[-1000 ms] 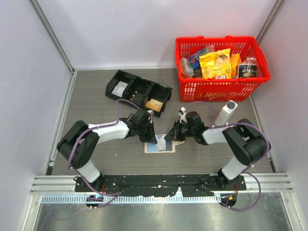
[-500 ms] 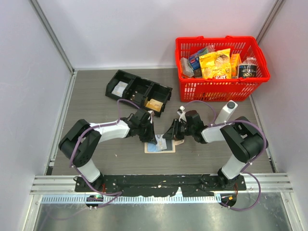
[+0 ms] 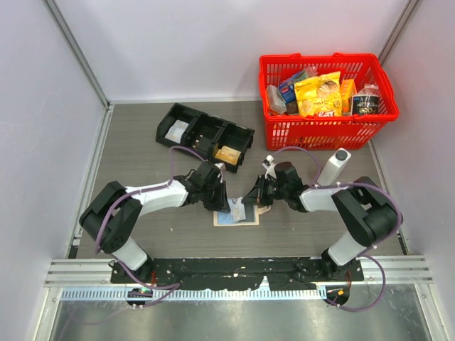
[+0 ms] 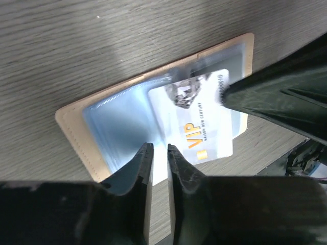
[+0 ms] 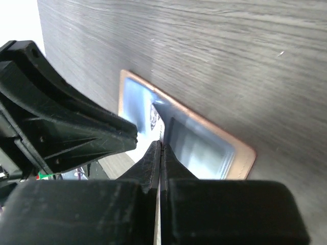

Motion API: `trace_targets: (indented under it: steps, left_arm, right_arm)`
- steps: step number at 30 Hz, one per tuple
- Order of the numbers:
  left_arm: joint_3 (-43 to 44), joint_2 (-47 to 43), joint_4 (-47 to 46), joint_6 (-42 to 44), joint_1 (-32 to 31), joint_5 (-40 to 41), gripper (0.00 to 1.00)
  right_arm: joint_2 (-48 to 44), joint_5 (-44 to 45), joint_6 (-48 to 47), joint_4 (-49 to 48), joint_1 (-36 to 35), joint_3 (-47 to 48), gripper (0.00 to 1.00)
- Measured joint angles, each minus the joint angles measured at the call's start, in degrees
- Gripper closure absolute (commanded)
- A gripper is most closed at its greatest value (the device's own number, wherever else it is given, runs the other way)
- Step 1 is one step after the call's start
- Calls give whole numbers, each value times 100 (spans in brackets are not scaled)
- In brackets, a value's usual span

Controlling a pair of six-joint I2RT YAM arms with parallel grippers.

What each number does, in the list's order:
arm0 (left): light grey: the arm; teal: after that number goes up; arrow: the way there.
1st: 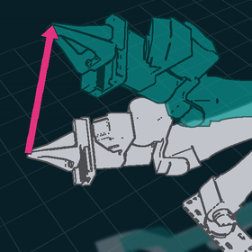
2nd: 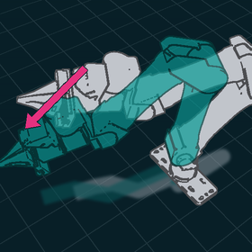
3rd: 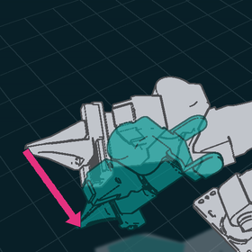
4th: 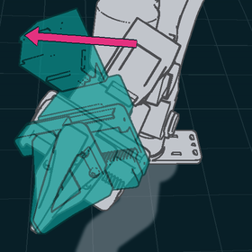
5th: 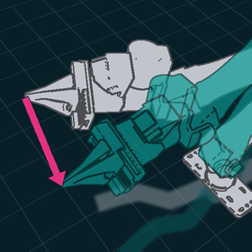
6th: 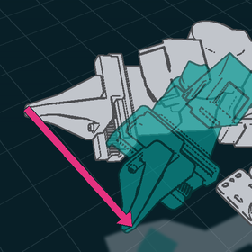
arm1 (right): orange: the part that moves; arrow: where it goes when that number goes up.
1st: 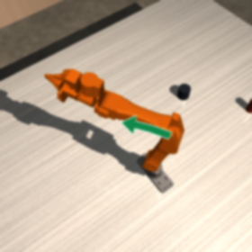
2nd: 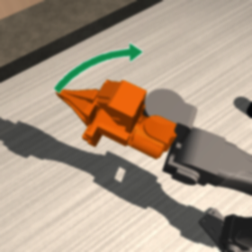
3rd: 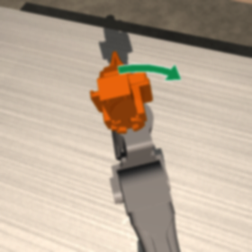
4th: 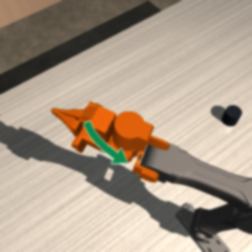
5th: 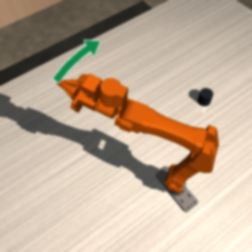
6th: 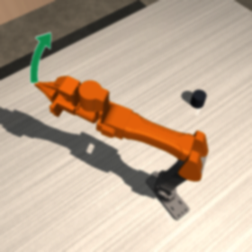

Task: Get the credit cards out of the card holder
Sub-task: Remove the credit card from the card holder.

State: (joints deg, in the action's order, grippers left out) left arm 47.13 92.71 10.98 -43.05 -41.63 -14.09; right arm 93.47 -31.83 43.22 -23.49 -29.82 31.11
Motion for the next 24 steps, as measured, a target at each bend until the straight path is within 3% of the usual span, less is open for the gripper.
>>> trace_targets:
  steps: [4,10,13,17,24]
  left_arm:
    - [-90,-424,103,-4,2,238,65]
    - [-122,-1062,2,-92,52,374,60]
    - [-166,-1204,-87,-157,63,380,67]
    - [-173,-1117,-166,-168,81,238,74]
    - [-173,-494,-317,-177,85,-260,83]
  right_arm:
    - [-713,192,9,240,2,-120,99]
    - [-1469,503,50,437,11,-160,99]
    - [-1611,623,-2,566,22,-164,84]
    - [-1375,623,-289,992,33,-13,71]
    - [-455,437,-715,1379,31,662,69]
